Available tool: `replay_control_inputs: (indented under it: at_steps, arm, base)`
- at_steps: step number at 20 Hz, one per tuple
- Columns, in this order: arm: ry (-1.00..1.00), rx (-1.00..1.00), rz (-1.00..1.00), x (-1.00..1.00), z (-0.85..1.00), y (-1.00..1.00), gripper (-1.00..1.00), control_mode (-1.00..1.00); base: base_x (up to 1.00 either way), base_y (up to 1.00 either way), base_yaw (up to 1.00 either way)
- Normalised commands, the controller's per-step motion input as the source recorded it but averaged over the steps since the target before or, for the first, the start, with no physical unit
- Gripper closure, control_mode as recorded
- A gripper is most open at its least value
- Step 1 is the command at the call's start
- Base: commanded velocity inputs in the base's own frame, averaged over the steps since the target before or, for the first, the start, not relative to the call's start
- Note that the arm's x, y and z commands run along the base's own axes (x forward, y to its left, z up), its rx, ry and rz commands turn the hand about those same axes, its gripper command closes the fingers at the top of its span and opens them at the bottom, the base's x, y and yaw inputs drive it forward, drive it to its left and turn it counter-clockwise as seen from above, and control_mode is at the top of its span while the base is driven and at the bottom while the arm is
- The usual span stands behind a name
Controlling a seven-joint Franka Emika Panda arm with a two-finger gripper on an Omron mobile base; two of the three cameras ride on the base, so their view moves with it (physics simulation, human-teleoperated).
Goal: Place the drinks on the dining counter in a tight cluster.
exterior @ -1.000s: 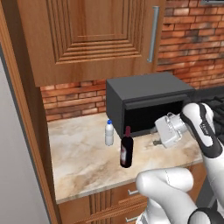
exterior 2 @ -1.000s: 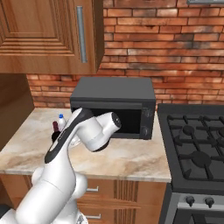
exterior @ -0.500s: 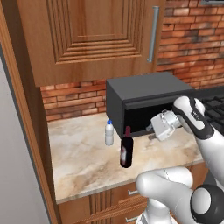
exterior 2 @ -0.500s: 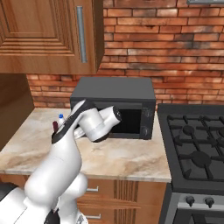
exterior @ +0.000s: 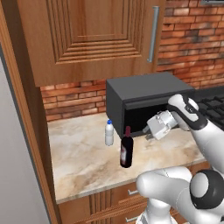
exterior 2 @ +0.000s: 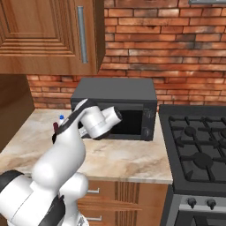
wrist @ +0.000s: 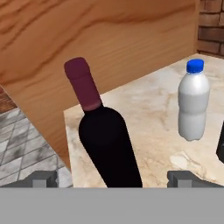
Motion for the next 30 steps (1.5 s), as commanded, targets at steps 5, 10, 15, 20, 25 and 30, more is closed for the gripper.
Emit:
replay_control_inputs:
  at_steps: [5,10,15,20,25,30]
  arm:
    - [0.0,0.0,0.0,0.0,-0.23,0.17,-1.0,-1.0]
    - [0.0,0.0,0.0,-0.04,-0.26,0.07,-1.0,-1.0]
    - [0.0,0.0,0.0,-0.06,-0.09,0.01,-1.0,-1.0]
    - [0.0,0.0,0.0,0.0,-0.01,0.0,-1.0,-1.0]
    - [0.0,0.0,0.0,0.0,0.0,0.14,-1.0,-1.0]
    - [0.0,0.0,0.0,0.0,0.0,0.18,-1.0,-1.0]
  base:
    - [0.0,0.0,0.0]
    - [0.0,0.0,0.0]
    - [0.0,0.0,0.0]
    - [0.0,0.0,0.0]
    - [0.0,0.0,0.0]
    - [0.0,0.0,0.0]
